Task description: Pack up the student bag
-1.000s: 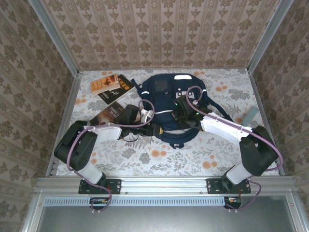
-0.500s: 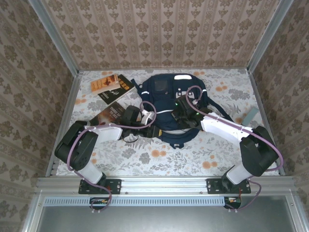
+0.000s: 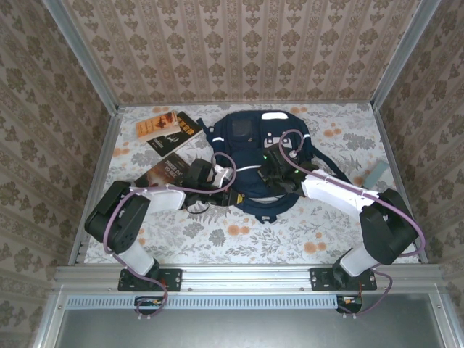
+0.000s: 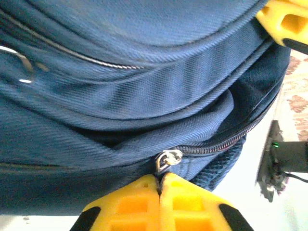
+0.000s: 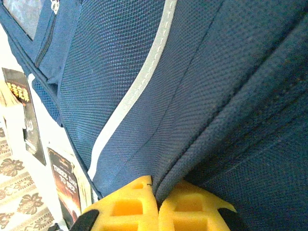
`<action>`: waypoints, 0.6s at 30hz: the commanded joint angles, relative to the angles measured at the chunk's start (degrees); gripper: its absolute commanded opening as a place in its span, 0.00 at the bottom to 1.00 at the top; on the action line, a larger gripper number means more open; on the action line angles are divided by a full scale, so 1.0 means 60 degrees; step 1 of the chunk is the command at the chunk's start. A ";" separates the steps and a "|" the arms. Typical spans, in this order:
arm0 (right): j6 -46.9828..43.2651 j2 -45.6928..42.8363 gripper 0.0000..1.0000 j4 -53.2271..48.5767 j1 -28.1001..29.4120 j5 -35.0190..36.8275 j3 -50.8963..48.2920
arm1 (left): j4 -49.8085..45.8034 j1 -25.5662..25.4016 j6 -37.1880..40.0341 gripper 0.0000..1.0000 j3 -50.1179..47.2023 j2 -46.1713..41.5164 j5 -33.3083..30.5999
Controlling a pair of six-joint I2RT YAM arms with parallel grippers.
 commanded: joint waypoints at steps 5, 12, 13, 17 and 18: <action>-0.0539 -0.0859 0.00 -0.0255 0.0033 0.0438 -0.0216 | -0.1191 -0.0011 0.0760 0.00 0.0133 -0.0810 -0.2297; -0.0787 -0.1159 0.00 -0.0268 -0.0003 0.0492 -0.0354 | -0.1137 -0.0018 0.0983 0.03 0.0091 -0.1064 -0.1655; -0.0828 -0.1131 0.00 -0.0232 -0.0004 0.0412 -0.0326 | -0.0922 -0.0072 0.0984 0.11 0.0029 -0.1128 -0.1290; -0.0952 -0.1035 0.00 -0.0169 -0.0040 0.0233 -0.0190 | -0.0752 -0.0504 0.1341 0.32 -0.0232 -0.1460 -0.1190; -0.0975 -0.1006 0.00 -0.0133 -0.0061 0.0182 -0.0164 | -0.0821 -0.0624 0.1485 0.35 -0.0269 -0.1488 -0.1237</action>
